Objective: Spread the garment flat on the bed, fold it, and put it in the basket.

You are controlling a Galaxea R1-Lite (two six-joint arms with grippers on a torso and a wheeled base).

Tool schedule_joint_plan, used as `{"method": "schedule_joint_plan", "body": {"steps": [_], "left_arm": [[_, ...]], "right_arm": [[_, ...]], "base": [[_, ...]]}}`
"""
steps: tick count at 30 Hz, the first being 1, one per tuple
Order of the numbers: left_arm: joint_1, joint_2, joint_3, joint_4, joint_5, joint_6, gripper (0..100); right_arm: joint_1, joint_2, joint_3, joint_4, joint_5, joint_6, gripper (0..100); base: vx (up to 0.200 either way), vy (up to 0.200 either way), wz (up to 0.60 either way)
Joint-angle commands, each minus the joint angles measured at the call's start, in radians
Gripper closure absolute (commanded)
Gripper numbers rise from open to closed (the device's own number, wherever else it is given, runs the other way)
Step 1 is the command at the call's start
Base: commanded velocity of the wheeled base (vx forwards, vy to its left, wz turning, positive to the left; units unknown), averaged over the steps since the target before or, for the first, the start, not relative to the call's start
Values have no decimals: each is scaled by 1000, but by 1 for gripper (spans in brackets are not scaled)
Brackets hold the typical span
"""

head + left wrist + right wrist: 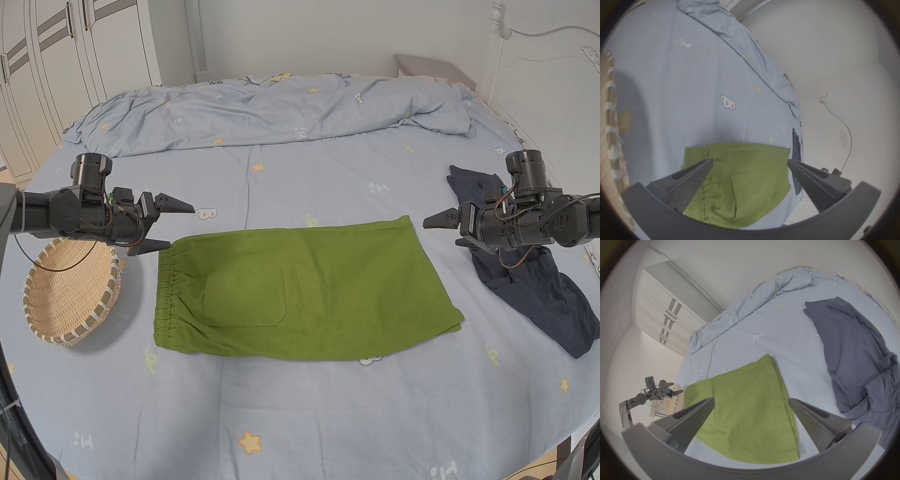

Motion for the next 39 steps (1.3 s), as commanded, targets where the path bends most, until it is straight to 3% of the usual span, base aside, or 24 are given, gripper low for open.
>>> {"method": "schedule_joint_plan", "body": {"steps": [1, 3, 4, 8, 39], "left_arm": [[32, -261, 280, -8, 7, 106, 0], [35, -280, 331, -14, 10, 149, 0], [46, -288, 394, -34, 26, 226, 0], [35, -254, 444, -74, 36, 290, 0], [3, 15, 355, -86, 41, 290, 0]], "right_arm": [[-48, -1, -27, 4, 50, -3, 0], [-59, -1, -29, 4, 58, -3, 0], [-65, -4, -29, 5, 72, 1, 0], [-65, -5, -16, 5, 76, 2, 0], [-61, -2, -6, 5, 73, -3, 0]], "base": [[0, 0, 0], [0, 0, 0], [0, 0, 0], [0, 0, 0], [0, 0, 0]]}}
